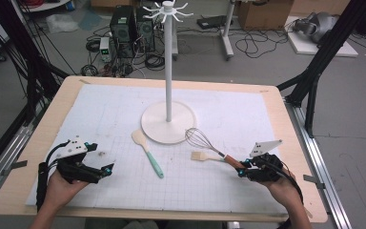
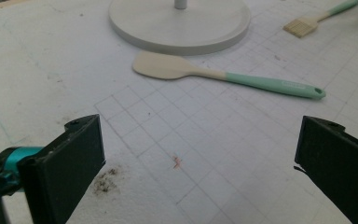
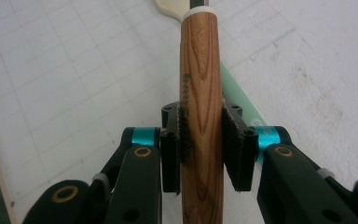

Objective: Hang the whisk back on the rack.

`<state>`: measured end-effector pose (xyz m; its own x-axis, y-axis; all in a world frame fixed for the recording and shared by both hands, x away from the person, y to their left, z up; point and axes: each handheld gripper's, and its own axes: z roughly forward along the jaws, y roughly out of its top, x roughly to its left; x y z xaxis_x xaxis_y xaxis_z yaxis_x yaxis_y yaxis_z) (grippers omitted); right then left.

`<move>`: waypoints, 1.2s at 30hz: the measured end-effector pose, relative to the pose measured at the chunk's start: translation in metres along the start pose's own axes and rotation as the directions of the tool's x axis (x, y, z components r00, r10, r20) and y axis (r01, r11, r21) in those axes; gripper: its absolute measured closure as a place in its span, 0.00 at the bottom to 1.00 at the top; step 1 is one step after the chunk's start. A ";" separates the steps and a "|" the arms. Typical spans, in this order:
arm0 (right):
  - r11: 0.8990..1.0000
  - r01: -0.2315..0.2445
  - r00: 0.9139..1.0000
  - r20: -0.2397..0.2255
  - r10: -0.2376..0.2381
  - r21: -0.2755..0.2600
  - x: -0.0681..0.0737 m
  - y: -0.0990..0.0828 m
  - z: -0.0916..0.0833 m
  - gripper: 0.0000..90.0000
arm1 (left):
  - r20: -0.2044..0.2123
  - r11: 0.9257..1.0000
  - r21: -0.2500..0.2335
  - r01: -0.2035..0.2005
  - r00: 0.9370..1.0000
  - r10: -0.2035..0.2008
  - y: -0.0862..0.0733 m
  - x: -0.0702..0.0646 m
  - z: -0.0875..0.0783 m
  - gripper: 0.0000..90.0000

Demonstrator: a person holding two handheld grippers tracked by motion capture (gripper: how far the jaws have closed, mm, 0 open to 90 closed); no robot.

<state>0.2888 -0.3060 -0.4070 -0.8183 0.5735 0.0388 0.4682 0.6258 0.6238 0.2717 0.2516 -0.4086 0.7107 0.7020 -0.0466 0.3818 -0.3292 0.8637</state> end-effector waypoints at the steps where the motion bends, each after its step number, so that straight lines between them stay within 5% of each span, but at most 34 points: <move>1: 1.000 0.008 1.000 -0.002 -0.008 -0.002 0.000 0.002 0.000 0.79 | 0.004 1.000 -0.001 -0.005 1.000 0.005 0.001 -0.001 0.000 0.02; 26: 0.997 0.054 0.995 -0.080 -0.058 -0.049 0.009 0.031 0.000 0.78 | 0.068 0.999 -0.011 -0.050 0.996 0.050 0.012 -0.005 0.003 0.02; 36: 0.995 0.096 0.989 -0.108 -0.100 -0.037 0.012 0.049 0.003 0.78 | 0.162 0.994 -0.040 -0.099 0.981 0.105 0.021 -0.003 0.001 0.02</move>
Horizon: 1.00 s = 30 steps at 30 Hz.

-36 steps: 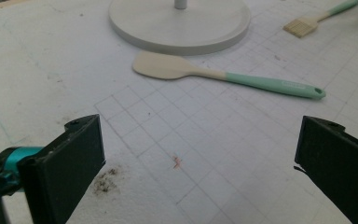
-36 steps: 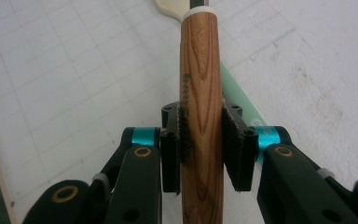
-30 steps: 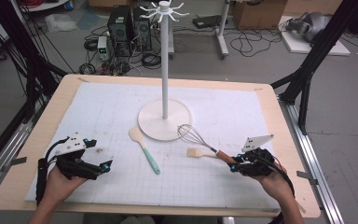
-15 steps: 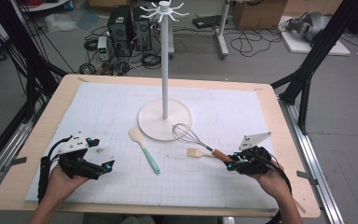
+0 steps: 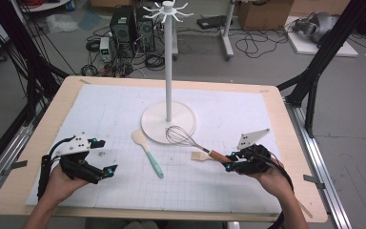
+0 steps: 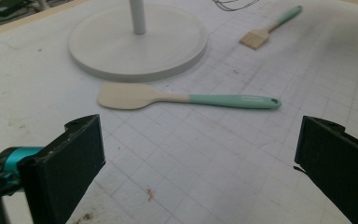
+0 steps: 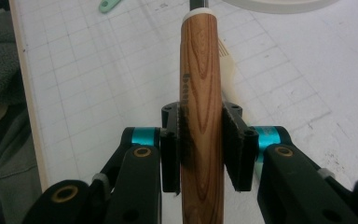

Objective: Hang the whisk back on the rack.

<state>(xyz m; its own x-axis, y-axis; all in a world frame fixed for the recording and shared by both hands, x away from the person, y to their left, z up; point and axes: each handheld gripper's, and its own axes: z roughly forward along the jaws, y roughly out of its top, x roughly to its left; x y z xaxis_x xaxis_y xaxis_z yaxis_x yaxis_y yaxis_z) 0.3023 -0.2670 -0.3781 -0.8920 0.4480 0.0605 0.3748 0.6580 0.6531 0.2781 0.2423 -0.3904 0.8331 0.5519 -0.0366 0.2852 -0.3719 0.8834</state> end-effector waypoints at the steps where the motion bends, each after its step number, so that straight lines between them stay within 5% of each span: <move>1: 1.000 0.001 1.000 -0.004 -0.001 0.004 0.000 0.002 0.001 0.78 | 0.009 1.000 -0.001 -0.002 1.000 0.002 0.001 0.000 0.000 0.02; 30: 0.998 0.059 0.998 -0.040 -0.058 0.019 0.005 0.029 0.005 0.78 | 0.075 0.998 0.004 -0.057 0.996 0.057 0.029 0.000 0.001 0.02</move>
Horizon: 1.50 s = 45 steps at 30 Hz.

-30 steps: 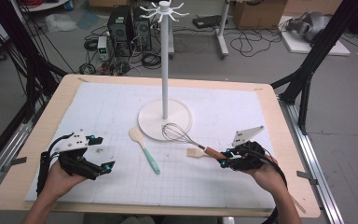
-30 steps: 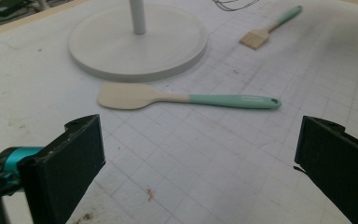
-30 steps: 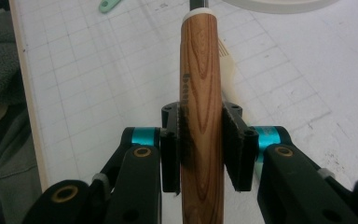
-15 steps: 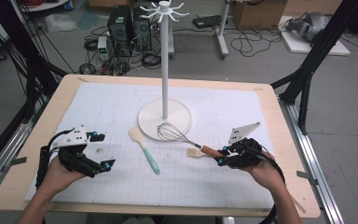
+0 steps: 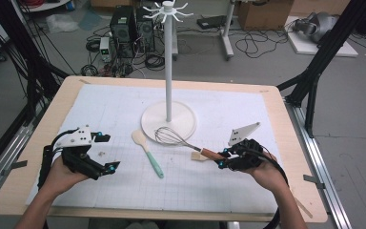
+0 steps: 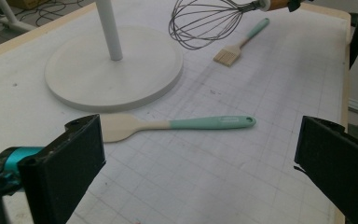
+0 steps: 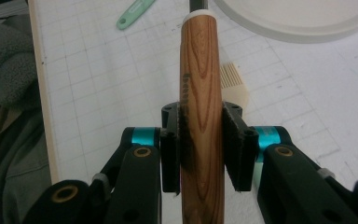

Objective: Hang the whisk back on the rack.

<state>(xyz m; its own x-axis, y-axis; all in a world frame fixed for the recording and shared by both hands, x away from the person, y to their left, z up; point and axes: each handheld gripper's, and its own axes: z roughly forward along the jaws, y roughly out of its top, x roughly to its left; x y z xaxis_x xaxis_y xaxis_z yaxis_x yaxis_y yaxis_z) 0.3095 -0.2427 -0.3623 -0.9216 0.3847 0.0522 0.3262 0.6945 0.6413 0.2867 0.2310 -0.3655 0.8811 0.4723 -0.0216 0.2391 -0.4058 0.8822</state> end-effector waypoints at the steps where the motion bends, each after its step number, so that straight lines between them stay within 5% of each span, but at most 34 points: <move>1: 1.000 0.008 1.000 -0.003 -0.008 0.001 0.000 0.002 0.001 0.78 | 0.004 1.000 0.002 -0.005 1.000 0.005 0.001 0.000 0.001 0.02; 23: 0.998 0.066 0.996 -0.064 -0.066 0.002 0.007 0.032 0.024 0.78 | 0.102 0.995 0.016 -0.099 0.990 0.097 0.050 -0.014 0.025 0.03; 45: 0.991 0.128 0.986 -0.109 -0.123 0.032 0.016 0.064 0.045 0.78 | 0.148 0.991 0.045 -0.125 0.982 0.118 0.064 -0.014 0.040 0.08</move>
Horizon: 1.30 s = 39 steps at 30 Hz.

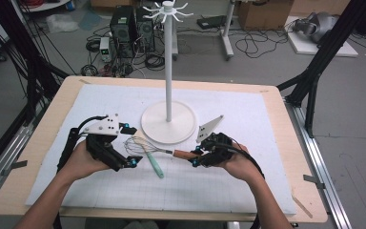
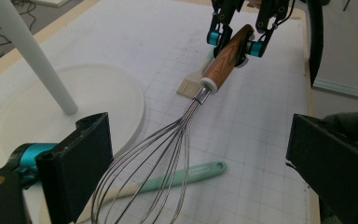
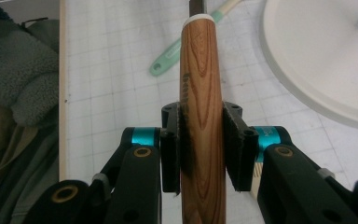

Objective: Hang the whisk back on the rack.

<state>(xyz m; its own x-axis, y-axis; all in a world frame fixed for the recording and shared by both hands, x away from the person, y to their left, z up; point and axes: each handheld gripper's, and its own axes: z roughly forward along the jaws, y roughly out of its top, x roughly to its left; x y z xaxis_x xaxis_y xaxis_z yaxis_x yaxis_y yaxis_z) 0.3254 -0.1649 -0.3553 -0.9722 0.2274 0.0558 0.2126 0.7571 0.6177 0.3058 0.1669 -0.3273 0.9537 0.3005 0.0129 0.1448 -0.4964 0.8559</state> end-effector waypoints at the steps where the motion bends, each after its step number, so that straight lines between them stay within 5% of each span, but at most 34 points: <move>1: 1.000 0.003 1.000 0.008 -0.003 -0.003 0.000 0.001 0.000 0.78 | 0.001 1.000 0.004 -0.003 1.000 0.003 0.000 0.000 0.001 0.08; 18: 0.999 0.047 0.999 -0.016 -0.046 0.018 0.003 0.020 0.012 0.78 | 0.026 0.999 0.041 -0.023 0.999 0.022 0.009 0.000 0.015 0.14; 39: 0.994 0.108 0.994 -0.036 -0.106 0.035 0.012 0.047 0.025 0.78 | 0.062 0.993 0.109 -0.041 0.997 0.035 0.009 -0.003 0.029 0.33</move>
<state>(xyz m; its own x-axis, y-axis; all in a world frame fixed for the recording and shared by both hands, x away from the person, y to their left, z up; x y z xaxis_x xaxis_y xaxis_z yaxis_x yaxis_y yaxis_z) 0.3263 -0.1118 -0.3452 -0.9922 0.1236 0.0179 0.1101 0.7982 0.5922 0.3120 0.1375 -0.3346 0.9726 0.2321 0.0104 0.1334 -0.5945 0.7930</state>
